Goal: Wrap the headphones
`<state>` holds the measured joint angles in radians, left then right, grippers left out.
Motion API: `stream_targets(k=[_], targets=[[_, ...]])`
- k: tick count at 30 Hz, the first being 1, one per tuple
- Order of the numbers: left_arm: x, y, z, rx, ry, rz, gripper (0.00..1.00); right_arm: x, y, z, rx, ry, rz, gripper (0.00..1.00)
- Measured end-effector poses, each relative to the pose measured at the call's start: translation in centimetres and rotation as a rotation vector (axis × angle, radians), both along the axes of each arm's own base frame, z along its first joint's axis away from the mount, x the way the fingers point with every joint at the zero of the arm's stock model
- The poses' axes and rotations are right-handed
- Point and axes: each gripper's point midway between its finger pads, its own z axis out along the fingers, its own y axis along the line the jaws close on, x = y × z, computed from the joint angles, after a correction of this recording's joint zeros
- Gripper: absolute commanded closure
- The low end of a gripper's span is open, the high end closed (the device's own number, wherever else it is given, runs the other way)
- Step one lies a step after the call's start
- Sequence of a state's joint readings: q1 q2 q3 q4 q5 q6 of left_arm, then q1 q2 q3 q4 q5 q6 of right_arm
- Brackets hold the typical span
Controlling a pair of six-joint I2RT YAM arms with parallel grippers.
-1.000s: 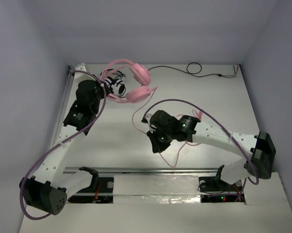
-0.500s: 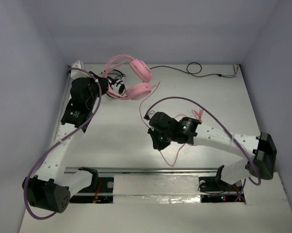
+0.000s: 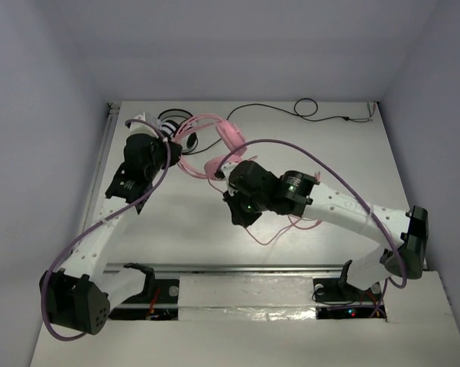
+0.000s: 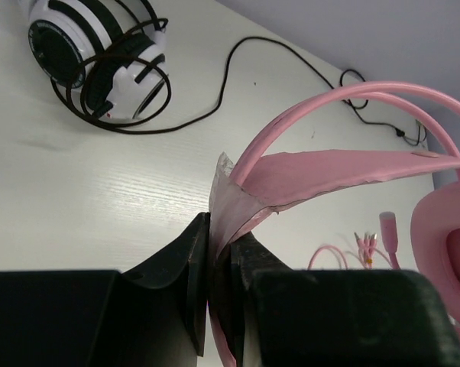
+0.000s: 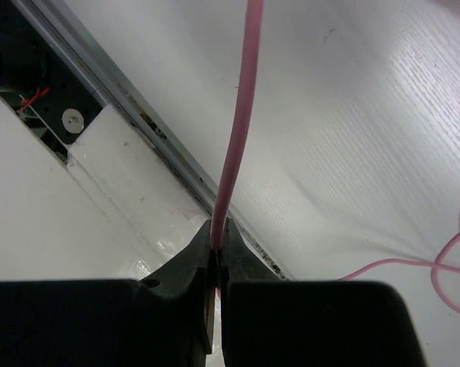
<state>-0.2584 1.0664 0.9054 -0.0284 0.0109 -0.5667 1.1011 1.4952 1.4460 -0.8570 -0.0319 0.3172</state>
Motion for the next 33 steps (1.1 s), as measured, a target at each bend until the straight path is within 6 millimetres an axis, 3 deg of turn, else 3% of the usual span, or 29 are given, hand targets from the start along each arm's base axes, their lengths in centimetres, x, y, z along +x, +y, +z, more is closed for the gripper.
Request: stream_targets(k=[8,13,18,33], targets=[[-0.5,-1.3,-3.0,0.131,0.106,-0.116,1.0,0.9,-0.9,2.2,-0.022,-0.065,-0.012,1.0],[-1.1,-1.0,-2.5,0.232,0.122,-0.182,1.0,1.5,-1.9,3.1,-0.042,-0.112,-0.031,1.0],[-1.5,-1.9,-1.7,0.285,0.098,-0.287,1.0,2.0,-3.0,2.9,-0.094,-0.147,-0.044,1.0],[-4.6,-6.0,-5.5,0.309,0.125,-0.611,1.0,5.5,-6.8,3.4,-0.258,-0.329,-0.192,1.0]])
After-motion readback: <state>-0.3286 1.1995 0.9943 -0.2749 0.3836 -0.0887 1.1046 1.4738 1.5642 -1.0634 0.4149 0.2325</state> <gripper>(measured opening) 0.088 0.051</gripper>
